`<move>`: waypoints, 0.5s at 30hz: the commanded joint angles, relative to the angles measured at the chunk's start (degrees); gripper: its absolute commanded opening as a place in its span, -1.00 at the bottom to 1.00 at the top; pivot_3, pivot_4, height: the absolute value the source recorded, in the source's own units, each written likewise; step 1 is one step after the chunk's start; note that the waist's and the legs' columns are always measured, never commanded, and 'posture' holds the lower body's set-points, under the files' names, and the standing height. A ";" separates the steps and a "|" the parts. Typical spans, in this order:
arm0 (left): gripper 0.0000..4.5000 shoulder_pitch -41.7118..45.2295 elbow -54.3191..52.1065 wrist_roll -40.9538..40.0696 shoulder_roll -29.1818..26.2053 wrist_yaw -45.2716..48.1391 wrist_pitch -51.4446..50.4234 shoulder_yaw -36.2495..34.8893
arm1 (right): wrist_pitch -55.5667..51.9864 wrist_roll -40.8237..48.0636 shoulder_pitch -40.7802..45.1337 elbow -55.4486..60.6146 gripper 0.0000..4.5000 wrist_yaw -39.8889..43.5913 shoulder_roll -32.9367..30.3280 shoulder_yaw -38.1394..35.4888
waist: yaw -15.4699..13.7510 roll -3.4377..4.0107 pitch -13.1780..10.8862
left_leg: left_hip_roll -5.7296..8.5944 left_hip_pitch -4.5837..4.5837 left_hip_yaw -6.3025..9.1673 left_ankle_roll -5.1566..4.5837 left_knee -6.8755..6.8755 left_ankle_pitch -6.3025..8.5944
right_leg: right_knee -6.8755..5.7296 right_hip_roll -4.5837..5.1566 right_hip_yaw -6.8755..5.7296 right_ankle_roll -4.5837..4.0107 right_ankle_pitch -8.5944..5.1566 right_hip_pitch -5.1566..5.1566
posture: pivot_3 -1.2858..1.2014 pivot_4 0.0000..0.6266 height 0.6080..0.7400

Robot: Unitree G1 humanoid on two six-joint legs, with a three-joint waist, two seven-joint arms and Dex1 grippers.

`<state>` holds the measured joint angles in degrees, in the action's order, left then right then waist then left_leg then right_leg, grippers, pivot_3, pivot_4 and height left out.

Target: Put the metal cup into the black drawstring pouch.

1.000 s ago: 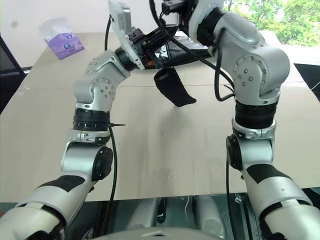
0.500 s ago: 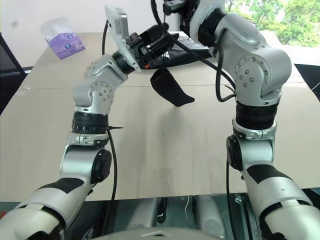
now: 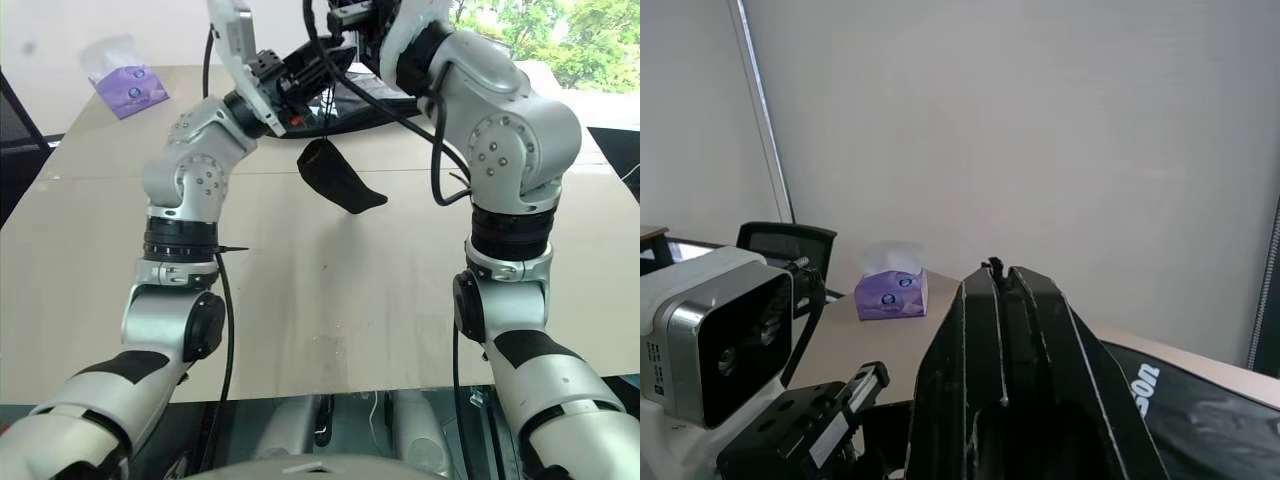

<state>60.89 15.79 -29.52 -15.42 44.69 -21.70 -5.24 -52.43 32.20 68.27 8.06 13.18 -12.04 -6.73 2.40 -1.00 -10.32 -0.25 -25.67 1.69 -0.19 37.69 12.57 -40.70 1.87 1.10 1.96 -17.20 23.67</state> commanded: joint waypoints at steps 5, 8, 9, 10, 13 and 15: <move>-0.92 0.21 -2.50 -0.07 -0.44 1.78 -0.43 0.67 | 0.87 0.67 1.15 2.25 -1.00 -0.83 -0.38 -1.67 | 0.00 0.00 0.00 | 0.00 0.00 0.00 0.00 0.00 0.00 | 0.00 0.00 -0.01 0.00 0.00 0.00 | 0.03 -0.52 1.00; -0.92 -3.79 -2.15 2.33 -1.86 3.81 0.13 3.05 | 6.44 -2.83 3.70 -0.98 -1.00 -3.35 -1.98 -4.14 | 0.06 0.01 0.00 | 0.00 0.00 0.00 0.00 0.00 0.00 | 0.00 0.00 0.01 0.00 0.00 0.00 | 0.03 -0.52 1.00; -0.92 -5.77 -1.67 3.18 -2.50 4.28 0.07 3.76 | 8.02 -3.63 4.73 -2.59 -1.00 -4.29 -2.81 -5.43 | 0.05 0.01 0.01 | 0.00 0.02 -0.01 0.00 0.00 0.00 | -0.01 -0.01 0.02 0.00 0.00 0.00 | 0.03 -0.52 1.00; -0.92 -8.65 -0.88 4.82 -3.61 5.08 0.77 4.99 | 10.23 -4.86 5.82 -4.95 -1.00 -5.54 -4.18 -6.91 | 0.01 0.01 0.01 | 0.00 0.03 -0.03 0.00 0.00 0.00 | -0.02 -0.01 0.03 0.00 0.00 0.00 | 0.03 -0.52 1.00; -0.92 -15.07 0.97 8.33 -6.08 6.52 2.43 7.41 | 14.11 -7.53 6.74 -9.49 -1.00 -7.19 -7.72 -8.74 | 0.03 0.02 0.01 | 0.00 0.05 -0.05 0.00 0.00 0.00 | -0.02 -0.01 0.05 0.00 0.00 0.00 | 0.03 -0.52 1.00; -0.92 -17.18 2.36 9.84 -6.86 6.43 3.41 7.81 | 15.25 -8.10 6.47 -10.63 -1.00 -7.22 -8.96 -8.94 | -0.03 0.02 0.00 | 0.00 0.03 -0.05 0.00 0.00 0.00 | -0.02 -0.02 0.05 0.00 0.00 0.01 | 0.03 -0.52 1.00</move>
<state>43.54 18.32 -21.20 -21.53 50.79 -20.13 2.40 -40.27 24.79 72.58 -3.45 6.36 -20.08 -14.44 2.37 -0.98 -10.32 -0.24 -25.64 1.64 -0.19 37.68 12.57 -40.72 1.85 1.14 1.96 -17.20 23.69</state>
